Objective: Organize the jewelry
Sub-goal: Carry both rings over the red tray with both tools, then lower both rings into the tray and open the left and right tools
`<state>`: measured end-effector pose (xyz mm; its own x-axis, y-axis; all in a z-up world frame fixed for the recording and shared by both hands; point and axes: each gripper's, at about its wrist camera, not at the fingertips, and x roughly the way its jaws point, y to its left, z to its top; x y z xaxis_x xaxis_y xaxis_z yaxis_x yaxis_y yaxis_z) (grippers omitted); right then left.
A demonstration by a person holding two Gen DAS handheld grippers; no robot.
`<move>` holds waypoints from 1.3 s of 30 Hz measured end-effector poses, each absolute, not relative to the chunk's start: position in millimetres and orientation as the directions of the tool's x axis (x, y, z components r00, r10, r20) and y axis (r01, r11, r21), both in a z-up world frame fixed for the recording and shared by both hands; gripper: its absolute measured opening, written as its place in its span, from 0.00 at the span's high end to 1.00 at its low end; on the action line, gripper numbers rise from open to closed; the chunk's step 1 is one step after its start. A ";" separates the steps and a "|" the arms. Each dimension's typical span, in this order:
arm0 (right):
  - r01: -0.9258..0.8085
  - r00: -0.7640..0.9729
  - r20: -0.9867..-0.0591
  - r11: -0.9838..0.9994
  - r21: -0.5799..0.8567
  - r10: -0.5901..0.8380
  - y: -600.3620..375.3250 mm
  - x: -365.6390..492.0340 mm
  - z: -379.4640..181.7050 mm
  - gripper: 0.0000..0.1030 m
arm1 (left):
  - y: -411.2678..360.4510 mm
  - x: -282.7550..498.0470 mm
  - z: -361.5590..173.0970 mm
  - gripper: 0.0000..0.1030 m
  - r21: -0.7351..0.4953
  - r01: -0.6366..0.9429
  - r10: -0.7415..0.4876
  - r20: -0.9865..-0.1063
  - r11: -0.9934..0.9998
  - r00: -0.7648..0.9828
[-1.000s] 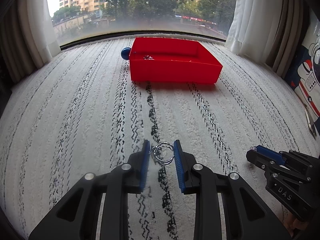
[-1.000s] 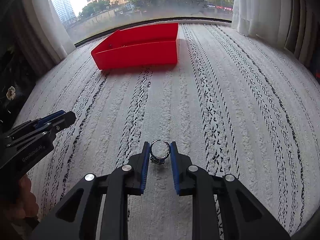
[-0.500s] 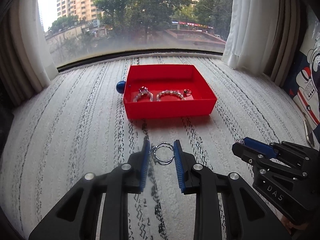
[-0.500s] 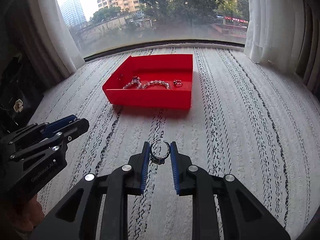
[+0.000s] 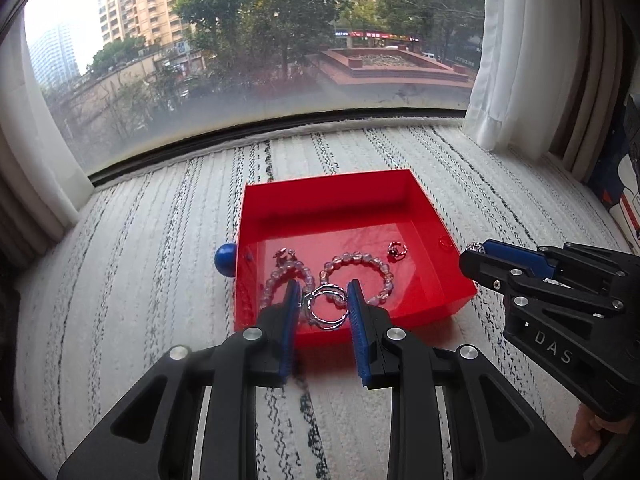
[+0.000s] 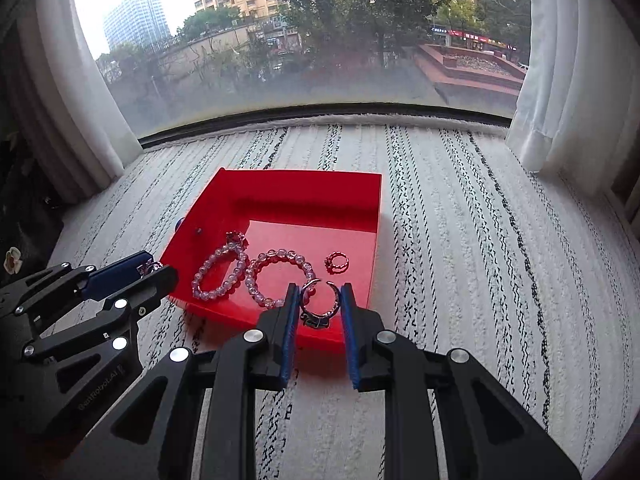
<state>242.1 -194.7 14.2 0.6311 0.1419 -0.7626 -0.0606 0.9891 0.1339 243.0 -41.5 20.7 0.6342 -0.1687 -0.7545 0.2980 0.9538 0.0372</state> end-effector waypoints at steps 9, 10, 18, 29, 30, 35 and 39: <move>-0.073 0.590 -0.796 0.991 0.114 0.135 -185.7 291.3 -3.8 0.80 | -39.2 307.9 -8.1 0.78 -0.007 0.285 -0.175 -0.803 0.958 0.569; -0.075 0.587 -0.798 0.991 0.114 0.136 -184.0 295.1 -5.8 0.80 | -38.9 312.4 -10.8 0.78 -0.011 0.283 -0.176 -0.807 0.959 0.564; -0.062 0.554 -0.823 0.992 0.107 0.123 -178.6 318.7 -22.2 0.80 | -41.5 334.3 -31.4 0.78 0.002 0.267 -0.149 -0.827 0.964 0.543; -0.026 0.519 -0.847 0.993 0.119 0.115 -182.9 342.8 -41.0 0.80 | -43.6 357.2 -50.6 0.78 0.008 0.237 -0.119 -0.848 0.972 0.517; -0.023 0.516 -0.849 0.992 0.120 0.115 -183.5 344.1 -42.9 0.80 | -43.9 358.2 -51.2 0.78 0.012 0.236 -0.116 -0.846 0.972 0.520; -0.018 0.507 -0.854 0.991 0.129 0.121 -184.8 347.6 -49.5 0.80 | -45.8 362.5 -51.5 0.78 0.030 0.235 -0.102 -0.842 0.971 0.530; -0.014 0.504 -0.855 0.991 0.131 0.120 -185.0 349.1 -51.2 0.80 | -46.3 364.6 -51.5 0.77 0.038 0.235 -0.096 -0.841 0.971 0.532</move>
<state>349.1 -185.0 -51.2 0.5043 0.1204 -0.8551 -0.0143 0.9913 0.1312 364.6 -46.3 -51.5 0.5325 -0.0964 -0.8409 0.2353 0.9712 0.0376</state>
